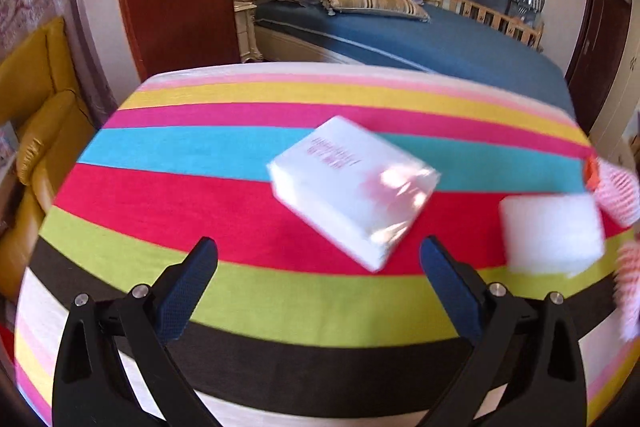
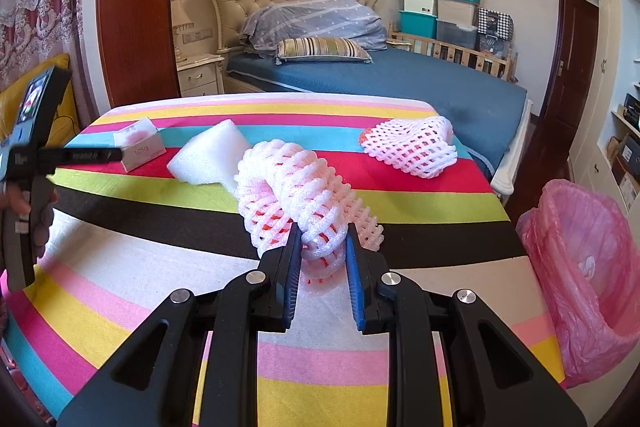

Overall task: Collect trash
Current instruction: 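Grasp the white tissue box with the left tool while the right tool grasps the foam fruit net, then carry the tissue box and fruit net to the pink bin and release both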

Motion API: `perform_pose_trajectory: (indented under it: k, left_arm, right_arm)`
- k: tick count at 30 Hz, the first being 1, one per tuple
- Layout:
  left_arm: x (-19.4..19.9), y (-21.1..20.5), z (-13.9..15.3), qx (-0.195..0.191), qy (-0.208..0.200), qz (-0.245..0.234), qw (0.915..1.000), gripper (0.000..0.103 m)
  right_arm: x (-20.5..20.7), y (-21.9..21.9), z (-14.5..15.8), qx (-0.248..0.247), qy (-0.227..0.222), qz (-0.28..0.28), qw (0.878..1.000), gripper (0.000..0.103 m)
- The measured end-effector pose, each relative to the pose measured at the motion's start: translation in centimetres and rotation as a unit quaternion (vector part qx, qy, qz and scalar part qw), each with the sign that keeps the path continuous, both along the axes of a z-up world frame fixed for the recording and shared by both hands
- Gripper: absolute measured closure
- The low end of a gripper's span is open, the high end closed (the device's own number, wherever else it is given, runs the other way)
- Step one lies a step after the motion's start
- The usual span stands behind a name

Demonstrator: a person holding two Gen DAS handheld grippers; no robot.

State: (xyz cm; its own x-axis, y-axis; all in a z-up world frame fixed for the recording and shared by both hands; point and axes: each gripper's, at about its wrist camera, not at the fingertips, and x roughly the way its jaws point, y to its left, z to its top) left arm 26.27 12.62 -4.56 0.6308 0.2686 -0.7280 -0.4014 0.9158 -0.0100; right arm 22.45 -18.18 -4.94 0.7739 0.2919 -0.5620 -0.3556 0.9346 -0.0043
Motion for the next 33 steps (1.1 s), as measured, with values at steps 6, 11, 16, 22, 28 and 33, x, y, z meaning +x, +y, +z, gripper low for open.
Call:
perform_pose_trajectory:
  k: [6,11,16,22,28,33]
  left_arm:
    - [4.5,-0.5,0.0,-0.051,0.012,0.105,0.9931,0.005]
    - [7.1,0.1,-1.0,-0.043,0.03,0.155,0.9865,0.007]
    - [6.2,0.3,-1.7,-0.043,0.037,0.111,0.9922,0.02]
    - [0.6,-0.4,-1.2,-0.03,0.0,0.029,0.9991,0.027]
    - [-4.9,-1.0,-1.1,-0.015,-0.01,-0.053,0.9984,0.028]
    - [-9.0,-2.0,-1.0,-0.011,-0.021,-0.096,0.9951,0.028]
  right_arm:
    - [0.1,0.0,0.0,0.006,0.0,0.001,1.0,0.081]
    - [0.4,-0.3,-0.1,0.016,0.005,0.005,1.0,0.081]
    - [0.4,-0.5,-0.1,0.019,0.003,0.005,1.0,0.081]
    - [-0.4,0.0,0.0,0.002,-0.012,0.01,1.0,0.081]
    - [-1.1,0.7,0.0,-0.004,-0.013,0.015,1.0,0.081]
    - [-3.0,2.1,-0.2,-0.008,-0.012,0.035,0.999,0.081]
